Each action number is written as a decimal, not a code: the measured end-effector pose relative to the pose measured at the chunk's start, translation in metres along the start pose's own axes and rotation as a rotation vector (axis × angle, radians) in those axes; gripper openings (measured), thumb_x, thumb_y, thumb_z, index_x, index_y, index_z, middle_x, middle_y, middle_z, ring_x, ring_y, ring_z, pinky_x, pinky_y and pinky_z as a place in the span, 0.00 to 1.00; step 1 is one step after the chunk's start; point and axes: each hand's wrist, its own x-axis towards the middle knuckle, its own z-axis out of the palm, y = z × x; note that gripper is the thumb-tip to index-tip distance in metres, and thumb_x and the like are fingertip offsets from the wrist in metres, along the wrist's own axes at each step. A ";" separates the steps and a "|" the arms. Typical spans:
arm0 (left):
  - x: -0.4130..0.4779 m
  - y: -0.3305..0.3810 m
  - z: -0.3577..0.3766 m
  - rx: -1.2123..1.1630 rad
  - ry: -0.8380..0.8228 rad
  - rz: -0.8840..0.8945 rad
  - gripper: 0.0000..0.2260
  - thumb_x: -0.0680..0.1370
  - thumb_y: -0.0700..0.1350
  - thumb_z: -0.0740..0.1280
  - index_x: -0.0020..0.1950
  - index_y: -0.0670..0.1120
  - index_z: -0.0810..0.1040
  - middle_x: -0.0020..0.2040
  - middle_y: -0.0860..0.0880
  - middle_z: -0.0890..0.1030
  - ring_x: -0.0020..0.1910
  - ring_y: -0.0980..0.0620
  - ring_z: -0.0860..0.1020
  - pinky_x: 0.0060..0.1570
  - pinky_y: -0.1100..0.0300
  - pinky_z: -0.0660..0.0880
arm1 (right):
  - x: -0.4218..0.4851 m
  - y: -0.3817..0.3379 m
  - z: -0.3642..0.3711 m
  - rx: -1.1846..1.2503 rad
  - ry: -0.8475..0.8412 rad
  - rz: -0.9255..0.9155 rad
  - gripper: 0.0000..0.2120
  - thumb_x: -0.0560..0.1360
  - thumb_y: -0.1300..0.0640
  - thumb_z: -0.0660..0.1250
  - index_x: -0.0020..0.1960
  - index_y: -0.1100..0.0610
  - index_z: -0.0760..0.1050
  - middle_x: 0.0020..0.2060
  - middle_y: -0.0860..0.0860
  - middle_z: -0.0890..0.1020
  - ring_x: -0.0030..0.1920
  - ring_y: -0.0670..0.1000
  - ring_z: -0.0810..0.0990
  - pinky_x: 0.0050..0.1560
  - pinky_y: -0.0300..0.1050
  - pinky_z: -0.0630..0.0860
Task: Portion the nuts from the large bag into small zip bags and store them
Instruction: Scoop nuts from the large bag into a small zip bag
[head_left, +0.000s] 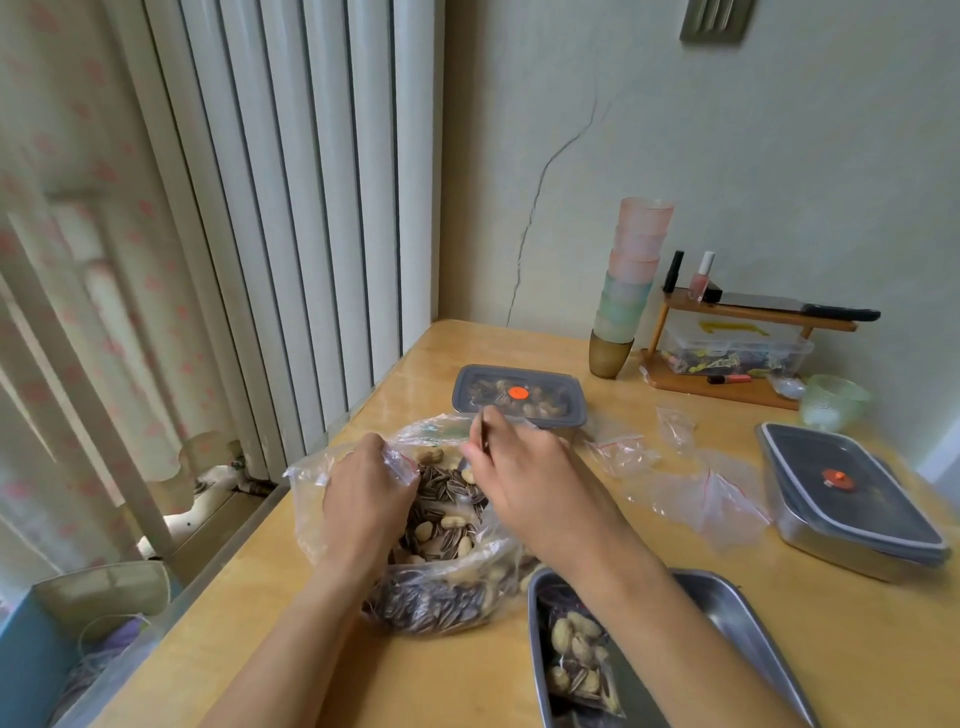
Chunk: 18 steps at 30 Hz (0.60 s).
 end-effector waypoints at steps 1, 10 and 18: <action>0.000 0.000 -0.001 -0.042 0.017 0.001 0.07 0.77 0.45 0.71 0.47 0.45 0.74 0.38 0.48 0.80 0.40 0.43 0.78 0.35 0.52 0.68 | 0.000 -0.001 0.001 -0.025 -0.003 -0.006 0.10 0.86 0.50 0.56 0.58 0.56 0.67 0.38 0.52 0.78 0.37 0.57 0.81 0.36 0.55 0.78; -0.006 0.012 -0.006 -0.229 0.107 0.039 0.09 0.77 0.45 0.74 0.44 0.45 0.74 0.35 0.52 0.78 0.36 0.47 0.77 0.34 0.53 0.72 | -0.001 0.004 -0.002 0.052 0.020 0.002 0.04 0.86 0.52 0.58 0.58 0.51 0.64 0.33 0.49 0.75 0.31 0.52 0.75 0.32 0.50 0.73; -0.017 0.025 -0.015 -0.421 0.068 0.297 0.11 0.75 0.39 0.76 0.41 0.47 0.75 0.37 0.60 0.80 0.40 0.63 0.78 0.37 0.71 0.71 | 0.002 0.013 0.000 0.218 0.038 0.290 0.12 0.86 0.51 0.56 0.51 0.56 0.74 0.36 0.50 0.82 0.34 0.47 0.83 0.38 0.46 0.80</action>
